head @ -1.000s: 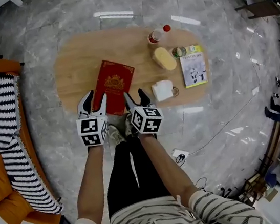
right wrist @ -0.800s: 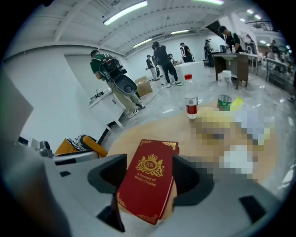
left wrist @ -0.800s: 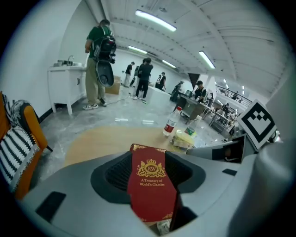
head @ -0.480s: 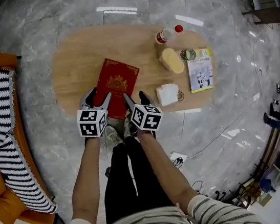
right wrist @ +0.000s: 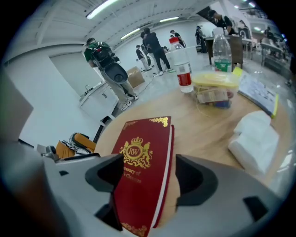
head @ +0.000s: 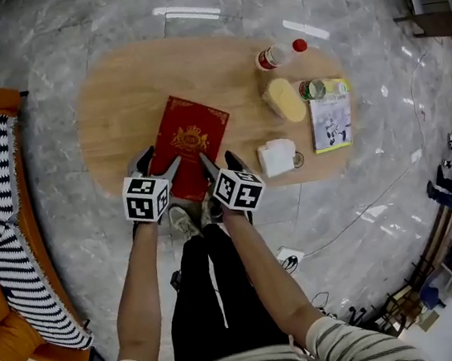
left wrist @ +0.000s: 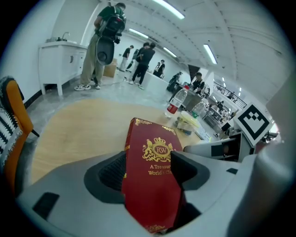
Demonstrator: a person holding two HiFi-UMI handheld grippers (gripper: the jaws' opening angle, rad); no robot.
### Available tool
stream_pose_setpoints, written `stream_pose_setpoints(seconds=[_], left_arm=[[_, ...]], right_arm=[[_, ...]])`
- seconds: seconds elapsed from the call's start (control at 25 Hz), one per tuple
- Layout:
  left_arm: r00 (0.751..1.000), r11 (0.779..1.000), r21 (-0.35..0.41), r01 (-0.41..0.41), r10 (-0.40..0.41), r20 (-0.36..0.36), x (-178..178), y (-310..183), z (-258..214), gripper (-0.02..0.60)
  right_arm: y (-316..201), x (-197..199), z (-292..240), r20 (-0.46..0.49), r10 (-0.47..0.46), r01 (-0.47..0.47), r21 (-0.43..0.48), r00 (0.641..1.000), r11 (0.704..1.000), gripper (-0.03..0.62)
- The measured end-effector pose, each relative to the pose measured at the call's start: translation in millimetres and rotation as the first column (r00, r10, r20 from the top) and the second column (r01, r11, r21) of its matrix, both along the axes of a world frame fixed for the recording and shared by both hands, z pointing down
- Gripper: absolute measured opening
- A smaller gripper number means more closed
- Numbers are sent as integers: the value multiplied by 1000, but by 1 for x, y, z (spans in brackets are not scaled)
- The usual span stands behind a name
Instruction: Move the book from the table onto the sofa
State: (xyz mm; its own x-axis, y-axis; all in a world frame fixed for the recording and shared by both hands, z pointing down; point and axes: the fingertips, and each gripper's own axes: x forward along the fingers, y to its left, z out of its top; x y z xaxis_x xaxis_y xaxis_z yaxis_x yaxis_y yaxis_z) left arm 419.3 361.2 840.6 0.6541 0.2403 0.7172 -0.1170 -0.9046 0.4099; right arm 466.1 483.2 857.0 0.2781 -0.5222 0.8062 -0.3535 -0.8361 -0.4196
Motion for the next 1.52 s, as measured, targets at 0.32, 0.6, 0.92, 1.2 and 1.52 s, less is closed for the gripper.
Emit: stream_pose_setpoints(seconds=[0.32, 0.6, 0.92, 1.2, 1.52], left_arm=[[999, 996, -83, -17, 20, 32, 1, -1, 37, 295], [997, 993, -117, -22, 30, 70, 4, -7, 57, 307], [996, 969, -247, -11, 31, 80, 4, 1, 68, 311], [993, 959, -280, -43, 73, 97, 1, 12, 71, 314], [991, 960, -279, -6, 44, 130, -6, 17, 70, 313]], right_arm=[[-1, -9, 39, 89, 0, -2, 20, 996, 1000, 353], [-4, -13, 56, 141, 17, -26, 64, 990, 998, 359], [-5, -14, 60, 174, 5, -30, 137, 985, 990, 360], [-11, -18, 60, 149, -47, 29, 122, 988, 992, 370], [-9, -19, 58, 137, -95, 82, 100, 986, 992, 368]])
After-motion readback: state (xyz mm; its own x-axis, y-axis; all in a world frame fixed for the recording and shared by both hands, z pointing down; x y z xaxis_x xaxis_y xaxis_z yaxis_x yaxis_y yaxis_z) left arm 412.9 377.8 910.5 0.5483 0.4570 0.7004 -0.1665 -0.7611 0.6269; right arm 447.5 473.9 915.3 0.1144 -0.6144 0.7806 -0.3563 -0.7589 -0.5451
